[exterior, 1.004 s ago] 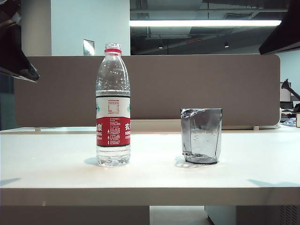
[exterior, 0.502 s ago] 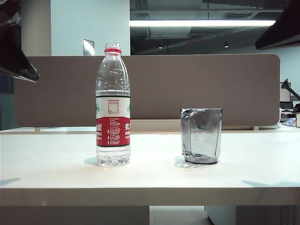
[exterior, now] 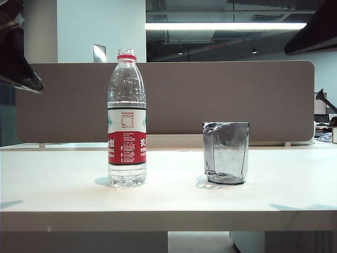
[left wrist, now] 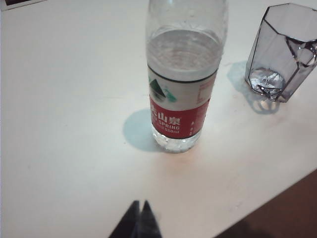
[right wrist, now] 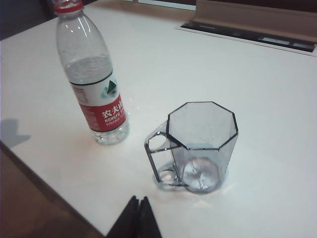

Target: Pick up the mineral water bottle on the table and pour water into the mug until it's full.

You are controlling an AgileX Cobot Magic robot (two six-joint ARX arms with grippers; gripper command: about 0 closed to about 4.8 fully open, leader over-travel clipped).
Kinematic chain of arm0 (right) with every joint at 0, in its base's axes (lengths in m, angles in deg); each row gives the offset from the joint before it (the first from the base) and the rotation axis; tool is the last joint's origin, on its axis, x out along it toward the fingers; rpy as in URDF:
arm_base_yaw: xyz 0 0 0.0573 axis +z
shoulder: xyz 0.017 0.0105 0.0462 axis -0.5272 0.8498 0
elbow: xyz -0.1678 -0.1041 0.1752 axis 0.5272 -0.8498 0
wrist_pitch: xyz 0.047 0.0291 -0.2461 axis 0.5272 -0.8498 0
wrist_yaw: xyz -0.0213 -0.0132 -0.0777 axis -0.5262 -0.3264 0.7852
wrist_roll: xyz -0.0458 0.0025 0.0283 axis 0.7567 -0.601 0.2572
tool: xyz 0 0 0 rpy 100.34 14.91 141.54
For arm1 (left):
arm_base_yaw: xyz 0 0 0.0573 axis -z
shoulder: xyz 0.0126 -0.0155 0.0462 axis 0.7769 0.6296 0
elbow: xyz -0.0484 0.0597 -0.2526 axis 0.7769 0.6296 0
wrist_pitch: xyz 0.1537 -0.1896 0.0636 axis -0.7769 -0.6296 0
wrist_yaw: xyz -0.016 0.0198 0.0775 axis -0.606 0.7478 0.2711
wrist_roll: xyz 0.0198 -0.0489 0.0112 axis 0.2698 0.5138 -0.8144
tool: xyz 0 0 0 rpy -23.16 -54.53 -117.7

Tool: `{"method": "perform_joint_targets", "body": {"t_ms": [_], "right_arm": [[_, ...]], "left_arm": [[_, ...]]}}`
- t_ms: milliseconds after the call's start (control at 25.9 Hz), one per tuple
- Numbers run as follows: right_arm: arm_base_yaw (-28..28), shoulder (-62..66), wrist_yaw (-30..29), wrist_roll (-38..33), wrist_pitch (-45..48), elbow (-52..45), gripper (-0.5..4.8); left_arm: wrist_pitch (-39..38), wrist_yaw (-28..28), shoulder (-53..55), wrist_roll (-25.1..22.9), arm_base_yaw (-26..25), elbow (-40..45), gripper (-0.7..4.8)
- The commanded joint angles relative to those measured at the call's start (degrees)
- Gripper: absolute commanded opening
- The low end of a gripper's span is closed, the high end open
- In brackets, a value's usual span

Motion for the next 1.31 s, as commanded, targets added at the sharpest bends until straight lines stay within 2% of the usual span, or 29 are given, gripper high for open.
{"method": "perform_joint_targets", "body": {"t_ms": [39,270,425,464,502,541,657,695,773,927,1313], "right_arm": [[-0.1,-0.3,2.6,0.5,-3.8,1.3,0.04],[-0.1,-0.4,7.6,4.9,-20.7,8.9,0.04],[-0.1,-0.8,7.6,5.0,-24.5,11.7,0.04],[-0.1,-1.6,7.6,4.9,-24.4,11.7,0.03],[-0.1,-1.8,7.8,4.9,-24.4,11.7,0.04],[-0.1,-2.0,7.8,4.9,-24.4,11.7,0.04],[-0.1,-3.5,7.8,5.0,-24.5,11.7,0.03],[-0.1,-4.3,8.0,4.9,-24.4,11.7,0.03],[-0.1,-5.8,8.0,5.0,-24.4,11.7,0.04],[-0.1,-7.7,8.0,6.2,-24.5,11.7,0.04],[-0.1,-10.3,8.2,10.4,-24.4,11.7,0.04]], "left_arm": [[-0.2,0.0,-0.1,0.2,0.0,-0.3,-0.02],[-0.3,0.0,-0.1,0.2,0.0,-0.3,-0.02],[0.9,0.0,0.1,0.9,0.0,-0.3,0.13],[4.1,0.1,0.2,3.8,0.0,0.0,1.16],[6.9,0.2,0.5,5.1,0.0,0.5,1.86],[11.2,0.3,1.5,5.0,0.0,1.4,2.09],[13.9,0.1,5.4,5.1,0.0,3.6,2.09],[14.0,-0.2,7.5,7.4,0.0,5.1,2.09],[19.7,-1.0,8.7,13.7,0.0,8.4,2.09],[33.3,-1.3,8.5,20.8,0.0,13.7,2.09],[49.9,-0.9,8.6,20.9,0.3,22.7,2.09]]}}
